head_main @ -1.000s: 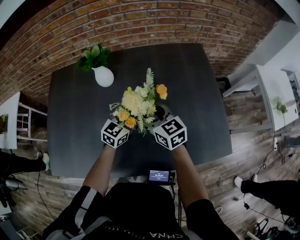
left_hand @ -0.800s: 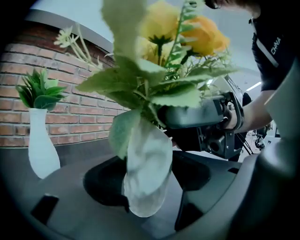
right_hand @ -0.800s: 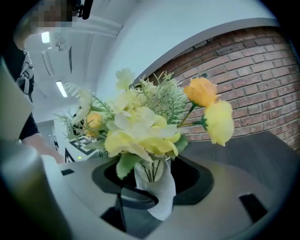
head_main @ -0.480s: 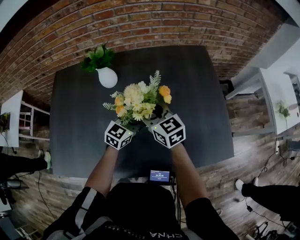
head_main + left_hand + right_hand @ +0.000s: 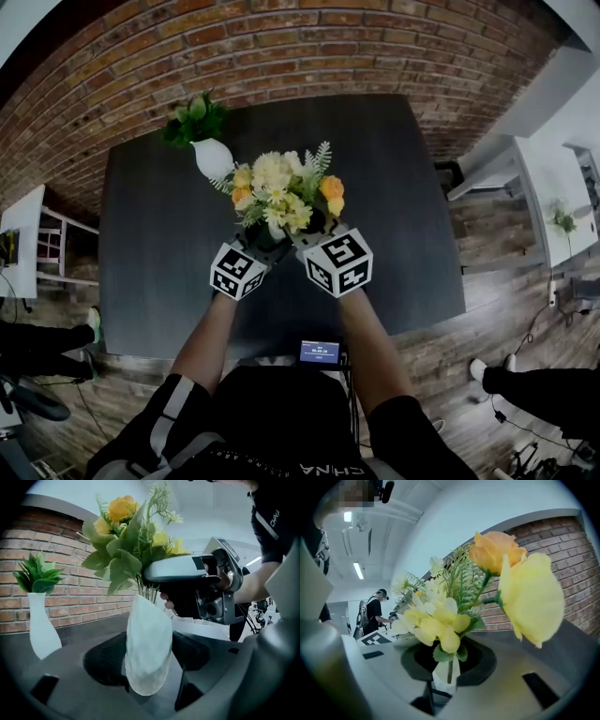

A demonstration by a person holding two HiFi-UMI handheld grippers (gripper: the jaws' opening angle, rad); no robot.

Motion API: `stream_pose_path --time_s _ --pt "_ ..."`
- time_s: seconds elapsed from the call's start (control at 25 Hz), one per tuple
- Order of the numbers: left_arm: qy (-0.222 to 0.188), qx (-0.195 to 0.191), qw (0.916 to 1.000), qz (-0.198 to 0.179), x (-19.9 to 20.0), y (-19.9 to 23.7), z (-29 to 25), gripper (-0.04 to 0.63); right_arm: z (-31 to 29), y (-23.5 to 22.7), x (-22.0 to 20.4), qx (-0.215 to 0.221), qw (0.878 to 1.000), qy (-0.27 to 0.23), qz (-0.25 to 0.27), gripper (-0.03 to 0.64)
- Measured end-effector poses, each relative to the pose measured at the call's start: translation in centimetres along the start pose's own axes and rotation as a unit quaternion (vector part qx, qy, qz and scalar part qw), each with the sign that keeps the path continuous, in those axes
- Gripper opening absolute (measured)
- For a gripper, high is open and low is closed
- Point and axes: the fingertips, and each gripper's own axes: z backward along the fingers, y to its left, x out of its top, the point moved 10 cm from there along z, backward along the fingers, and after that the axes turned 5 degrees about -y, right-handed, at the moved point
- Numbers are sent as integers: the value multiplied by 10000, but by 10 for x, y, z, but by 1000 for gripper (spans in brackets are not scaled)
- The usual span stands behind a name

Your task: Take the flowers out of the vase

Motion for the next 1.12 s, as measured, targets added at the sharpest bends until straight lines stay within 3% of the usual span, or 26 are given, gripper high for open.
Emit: stream_pose_path --time_s 0.48,1.12 --pt "136 33 9999 -62 0 0 1 308 20 12 52 -112 9989 -366 262 72" --pt "301 14 9995 -83 -1 2 2 308 104 14 125 -960 9847 -1392 412 74"
